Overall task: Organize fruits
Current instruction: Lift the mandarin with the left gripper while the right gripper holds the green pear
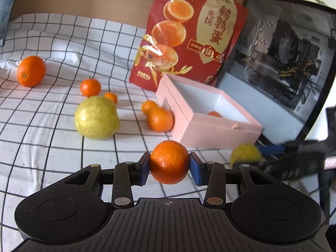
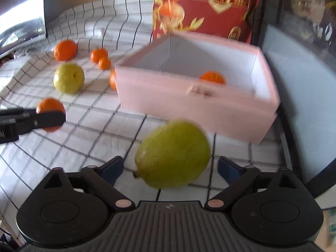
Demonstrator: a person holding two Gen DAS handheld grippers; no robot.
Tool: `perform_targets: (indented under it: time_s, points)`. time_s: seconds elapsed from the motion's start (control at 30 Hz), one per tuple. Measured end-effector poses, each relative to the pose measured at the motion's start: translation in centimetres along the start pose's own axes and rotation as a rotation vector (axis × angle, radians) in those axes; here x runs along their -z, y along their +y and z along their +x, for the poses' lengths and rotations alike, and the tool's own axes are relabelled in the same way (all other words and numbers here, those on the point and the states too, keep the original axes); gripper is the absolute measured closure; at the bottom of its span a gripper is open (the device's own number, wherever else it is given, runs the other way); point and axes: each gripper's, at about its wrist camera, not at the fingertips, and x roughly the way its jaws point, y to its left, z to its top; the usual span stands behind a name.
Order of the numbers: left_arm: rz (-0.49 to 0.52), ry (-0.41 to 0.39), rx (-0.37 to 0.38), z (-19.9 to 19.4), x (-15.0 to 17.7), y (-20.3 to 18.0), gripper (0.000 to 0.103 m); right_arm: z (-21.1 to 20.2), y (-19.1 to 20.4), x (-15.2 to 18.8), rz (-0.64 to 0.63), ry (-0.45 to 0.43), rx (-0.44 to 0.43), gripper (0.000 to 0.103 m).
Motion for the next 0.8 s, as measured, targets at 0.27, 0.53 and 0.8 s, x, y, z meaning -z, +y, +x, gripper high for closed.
perform_targets:
  time_s: [0.27, 0.53, 0.8]
  points:
    - [0.016, -0.052, 0.028, -1.4, -2.0, -1.5, 0.058, -7.7, -1.8, -5.7, 0.065, -0.258, 0.012, 0.008]
    - [0.003, -0.025, 0.018, -0.8, -1.7, -1.1, 0.058, -7.1, -1.4, -5.1, 0.063, -0.193, -0.046, 0.006]
    - [0.001, 0.000, 0.014, -0.4, -1.4, -1.0, 0.058, -1.8, -0.7, -1.6, -0.004, -0.080, 0.027, 0.006]
